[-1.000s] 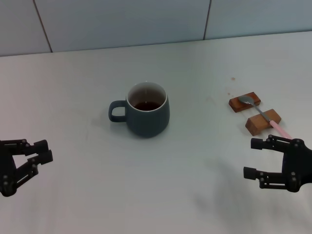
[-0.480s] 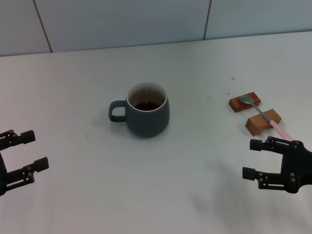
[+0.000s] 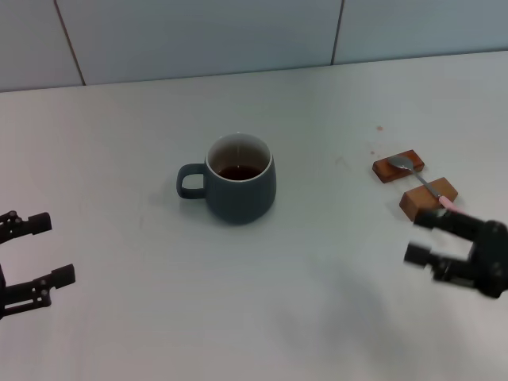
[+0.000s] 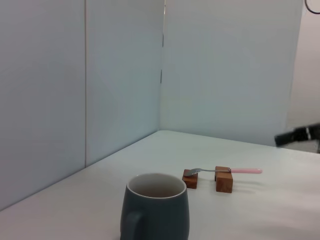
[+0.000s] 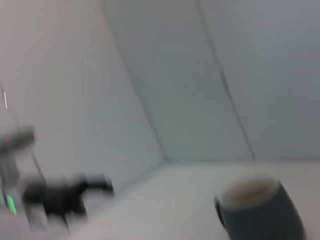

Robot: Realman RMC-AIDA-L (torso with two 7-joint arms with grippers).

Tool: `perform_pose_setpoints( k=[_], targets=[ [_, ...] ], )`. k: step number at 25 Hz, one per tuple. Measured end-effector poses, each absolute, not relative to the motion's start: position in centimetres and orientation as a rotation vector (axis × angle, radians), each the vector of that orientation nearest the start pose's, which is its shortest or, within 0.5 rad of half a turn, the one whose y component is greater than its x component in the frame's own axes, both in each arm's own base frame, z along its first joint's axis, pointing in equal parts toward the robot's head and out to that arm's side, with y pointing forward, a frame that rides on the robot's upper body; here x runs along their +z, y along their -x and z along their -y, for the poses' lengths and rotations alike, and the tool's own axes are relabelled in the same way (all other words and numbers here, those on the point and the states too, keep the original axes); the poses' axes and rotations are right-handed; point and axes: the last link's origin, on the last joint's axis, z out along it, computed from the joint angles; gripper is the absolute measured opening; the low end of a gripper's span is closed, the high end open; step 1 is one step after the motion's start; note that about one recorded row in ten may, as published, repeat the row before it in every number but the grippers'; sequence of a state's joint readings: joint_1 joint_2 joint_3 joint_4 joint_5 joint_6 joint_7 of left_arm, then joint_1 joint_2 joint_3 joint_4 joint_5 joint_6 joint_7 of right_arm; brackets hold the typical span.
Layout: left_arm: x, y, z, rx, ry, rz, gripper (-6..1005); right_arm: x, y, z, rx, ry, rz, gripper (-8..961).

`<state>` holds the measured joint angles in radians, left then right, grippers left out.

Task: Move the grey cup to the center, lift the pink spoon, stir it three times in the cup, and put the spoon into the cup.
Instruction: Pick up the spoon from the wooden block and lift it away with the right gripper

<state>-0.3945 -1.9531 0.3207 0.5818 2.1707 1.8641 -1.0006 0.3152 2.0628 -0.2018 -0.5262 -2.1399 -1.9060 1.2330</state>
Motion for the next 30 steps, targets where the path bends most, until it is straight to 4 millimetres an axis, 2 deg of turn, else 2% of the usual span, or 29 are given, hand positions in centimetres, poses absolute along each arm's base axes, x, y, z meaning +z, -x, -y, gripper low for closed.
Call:
perform_pose_setpoints(
  k=[3, 6, 11, 13, 14, 19, 24, 30],
  targets=[
    [6.9, 32.9, -26.2, -0.75, 2.64, 0.36, 834, 3.3, -31.8, -21.9, 1.352, 2.292, -0.936, 722],
    [7.0, 32.9, -26.1, -0.759, 2.642, 0.367, 834, 3.8, -32.1, -21.2, 1.556, 2.068, -1.092, 721],
    [7.5, 33.0, -25.6, -0.771, 2.643, 0.367, 834, 3.8, -33.3, -20.0, 1.769, 1.713, -1.31, 718],
    [7.5, 32.9, -25.5, -0.774, 2.645, 0.364, 834, 3.5, -33.9, -19.8, 1.802, 1.593, -1.425, 717],
    [7.6, 32.8, -25.5, -0.782, 2.65, 0.358, 834, 3.1, -34.7, -19.6, 1.818, 1.481, -1.542, 717],
    [7.6, 32.7, -25.6, -0.783, 2.656, 0.353, 834, 2.3, -35.7, -19.1, 1.829, 1.331, -1.713, 714],
    [7.9, 32.6, -25.5, -0.781, 2.662, 0.346, 834, 1.6, -36.8, -18.1, 1.824, 1.191, -1.815, 712],
    [7.9, 32.7, -25.5, -0.782, 2.658, 0.344, 834, 1.9, -37.9, -17.6, 1.762, 1.143, -1.867, 709]
  ],
)
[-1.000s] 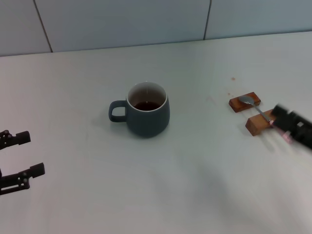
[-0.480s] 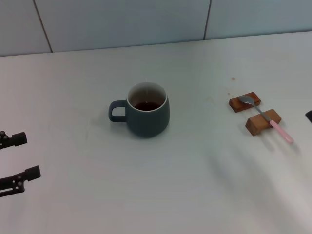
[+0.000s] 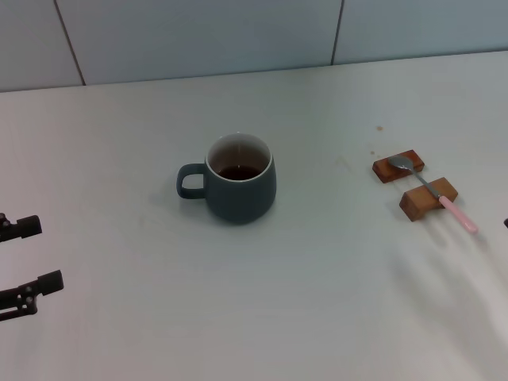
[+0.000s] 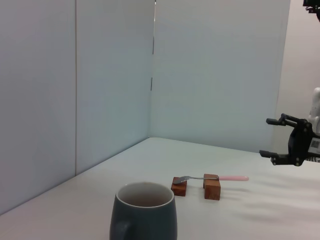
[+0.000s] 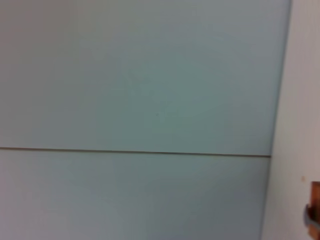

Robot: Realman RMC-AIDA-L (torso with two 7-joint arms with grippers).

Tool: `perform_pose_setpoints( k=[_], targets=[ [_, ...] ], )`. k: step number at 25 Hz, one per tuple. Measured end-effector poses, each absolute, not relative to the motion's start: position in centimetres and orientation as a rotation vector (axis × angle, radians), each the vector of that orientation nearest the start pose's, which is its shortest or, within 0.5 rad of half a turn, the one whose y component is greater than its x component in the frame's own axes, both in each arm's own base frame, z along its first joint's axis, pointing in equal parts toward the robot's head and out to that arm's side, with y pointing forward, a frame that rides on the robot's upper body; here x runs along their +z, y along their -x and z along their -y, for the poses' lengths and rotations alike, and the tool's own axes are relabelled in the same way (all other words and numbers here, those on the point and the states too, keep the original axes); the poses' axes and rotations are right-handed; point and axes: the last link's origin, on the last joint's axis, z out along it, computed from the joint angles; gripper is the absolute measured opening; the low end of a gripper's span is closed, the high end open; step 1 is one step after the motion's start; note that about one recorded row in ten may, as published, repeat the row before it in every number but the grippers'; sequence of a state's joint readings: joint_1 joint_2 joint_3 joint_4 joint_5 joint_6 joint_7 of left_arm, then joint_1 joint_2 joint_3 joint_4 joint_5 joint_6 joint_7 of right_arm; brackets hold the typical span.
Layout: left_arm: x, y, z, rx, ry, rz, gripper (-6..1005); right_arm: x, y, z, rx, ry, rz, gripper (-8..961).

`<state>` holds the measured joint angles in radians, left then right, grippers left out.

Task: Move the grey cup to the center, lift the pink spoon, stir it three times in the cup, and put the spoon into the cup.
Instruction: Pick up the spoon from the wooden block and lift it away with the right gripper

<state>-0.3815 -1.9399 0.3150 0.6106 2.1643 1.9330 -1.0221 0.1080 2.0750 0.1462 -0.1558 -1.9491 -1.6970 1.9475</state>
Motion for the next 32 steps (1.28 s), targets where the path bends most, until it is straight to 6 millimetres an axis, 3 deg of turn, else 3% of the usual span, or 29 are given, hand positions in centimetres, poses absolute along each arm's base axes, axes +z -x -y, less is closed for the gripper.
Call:
perform_pose_setpoints(
  k=[12, 32],
  targets=[
    [7.8, 32.5, -25.6, -0.788, 2.658, 0.342, 833, 1.4, -39.5, -18.7, 1.494, 1.222, -2.032, 703],
    [7.7, 32.3, -26.0, -0.795, 2.647, 0.329, 833, 1.3, -39.6, -20.9, 1.413, 1.26, -2.054, 692]
  ],
)
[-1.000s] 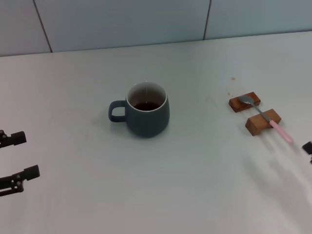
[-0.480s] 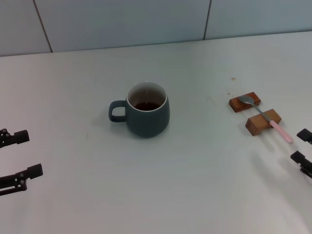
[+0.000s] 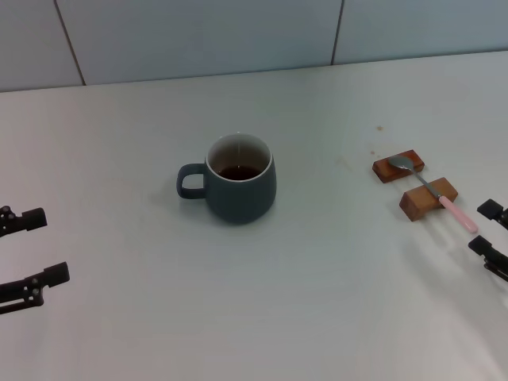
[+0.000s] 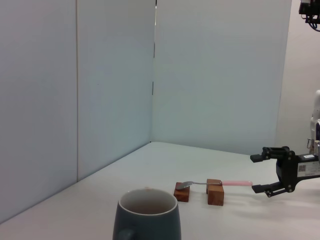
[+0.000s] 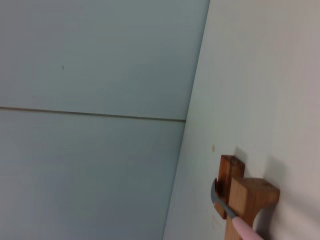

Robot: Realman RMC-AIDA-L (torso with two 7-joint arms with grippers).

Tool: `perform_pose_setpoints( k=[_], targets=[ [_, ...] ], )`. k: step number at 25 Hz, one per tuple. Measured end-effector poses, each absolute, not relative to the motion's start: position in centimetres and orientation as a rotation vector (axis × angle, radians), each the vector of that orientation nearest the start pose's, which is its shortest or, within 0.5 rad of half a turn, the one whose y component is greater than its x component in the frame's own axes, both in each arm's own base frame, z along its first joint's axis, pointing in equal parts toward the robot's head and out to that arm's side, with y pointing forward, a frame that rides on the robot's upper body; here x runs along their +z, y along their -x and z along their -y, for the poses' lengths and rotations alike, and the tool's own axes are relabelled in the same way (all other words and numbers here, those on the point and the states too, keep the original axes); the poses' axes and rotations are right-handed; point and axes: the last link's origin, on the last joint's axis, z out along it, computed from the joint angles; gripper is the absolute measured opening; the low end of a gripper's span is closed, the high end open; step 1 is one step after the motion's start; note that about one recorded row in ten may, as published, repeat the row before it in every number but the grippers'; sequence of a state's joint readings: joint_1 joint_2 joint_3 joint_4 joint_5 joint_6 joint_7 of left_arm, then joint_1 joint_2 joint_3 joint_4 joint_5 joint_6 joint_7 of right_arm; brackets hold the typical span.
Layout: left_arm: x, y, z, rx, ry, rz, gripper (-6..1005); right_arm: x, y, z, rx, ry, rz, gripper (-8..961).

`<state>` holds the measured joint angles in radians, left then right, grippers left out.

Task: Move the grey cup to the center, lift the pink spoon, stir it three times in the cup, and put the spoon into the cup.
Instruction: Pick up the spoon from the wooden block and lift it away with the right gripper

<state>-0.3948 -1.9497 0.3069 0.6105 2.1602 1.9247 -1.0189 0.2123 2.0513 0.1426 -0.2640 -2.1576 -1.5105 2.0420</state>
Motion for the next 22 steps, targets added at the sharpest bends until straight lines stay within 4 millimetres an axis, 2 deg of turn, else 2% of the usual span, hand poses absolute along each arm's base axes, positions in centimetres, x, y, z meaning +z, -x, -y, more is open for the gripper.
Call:
perform_pose_setpoints(
  k=[22],
  targets=[
    [8.0, 32.1, -26.3, -0.816, 2.623, 0.318, 833, 0.9, -39.0, -23.5, 1.373, 1.298, -2.066, 681]
  ],
)
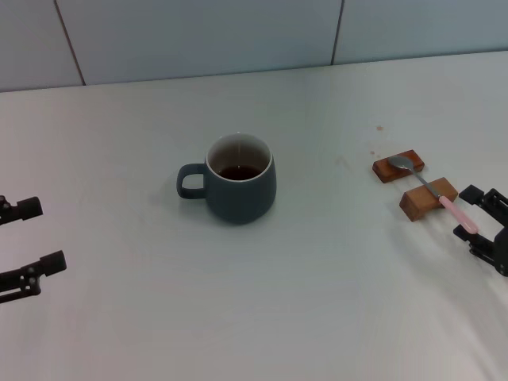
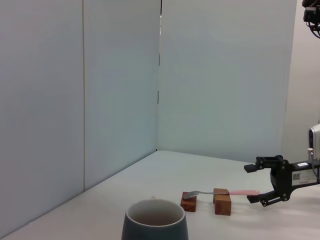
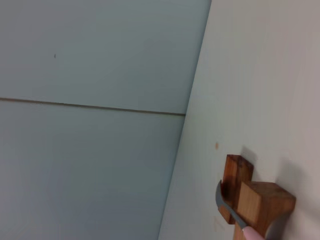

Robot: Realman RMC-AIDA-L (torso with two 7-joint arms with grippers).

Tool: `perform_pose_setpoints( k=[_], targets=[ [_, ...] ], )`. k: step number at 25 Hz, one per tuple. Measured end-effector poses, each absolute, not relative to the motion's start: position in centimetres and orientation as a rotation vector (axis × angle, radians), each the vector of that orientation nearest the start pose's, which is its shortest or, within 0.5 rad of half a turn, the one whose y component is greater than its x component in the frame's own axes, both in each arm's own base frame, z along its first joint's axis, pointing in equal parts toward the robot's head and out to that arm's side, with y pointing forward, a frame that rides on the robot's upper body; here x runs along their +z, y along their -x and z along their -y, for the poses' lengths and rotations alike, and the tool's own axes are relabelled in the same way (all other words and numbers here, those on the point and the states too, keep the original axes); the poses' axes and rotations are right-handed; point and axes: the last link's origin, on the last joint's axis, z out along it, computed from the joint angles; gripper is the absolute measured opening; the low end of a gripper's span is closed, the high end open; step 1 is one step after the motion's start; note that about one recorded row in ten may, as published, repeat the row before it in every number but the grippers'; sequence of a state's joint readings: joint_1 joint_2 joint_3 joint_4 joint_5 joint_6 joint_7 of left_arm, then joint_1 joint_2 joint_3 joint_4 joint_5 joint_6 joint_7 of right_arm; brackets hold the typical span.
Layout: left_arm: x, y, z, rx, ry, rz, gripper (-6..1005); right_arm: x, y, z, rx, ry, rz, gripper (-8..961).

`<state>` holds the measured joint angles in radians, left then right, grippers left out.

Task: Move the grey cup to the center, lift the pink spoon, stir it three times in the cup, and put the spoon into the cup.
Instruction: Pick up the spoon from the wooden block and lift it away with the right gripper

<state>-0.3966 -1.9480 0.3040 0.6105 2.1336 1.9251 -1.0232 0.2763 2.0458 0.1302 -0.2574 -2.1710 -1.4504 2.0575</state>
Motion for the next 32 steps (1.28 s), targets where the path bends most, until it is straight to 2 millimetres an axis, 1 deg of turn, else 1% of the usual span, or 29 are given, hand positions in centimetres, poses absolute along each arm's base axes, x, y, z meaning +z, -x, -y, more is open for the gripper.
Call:
perform_pose_setpoints(
  k=[19, 26, 32],
  targets=[
    [8.16, 31.82, -26.67, -0.821, 2.619, 0.305, 832, 0.61, -38.53, -24.47, 1.361, 1.322, -2.066, 672],
    [8.21, 31.83, -26.65, -0.825, 2.614, 0.306, 832, 0.55, -38.94, -24.35, 1.358, 1.274, -2.072, 668],
    [8.14, 31.8, -26.62, -0.829, 2.615, 0.307, 832, 0.57, -38.96, -24.36, 1.36, 1.271, -2.072, 461]
  ],
)
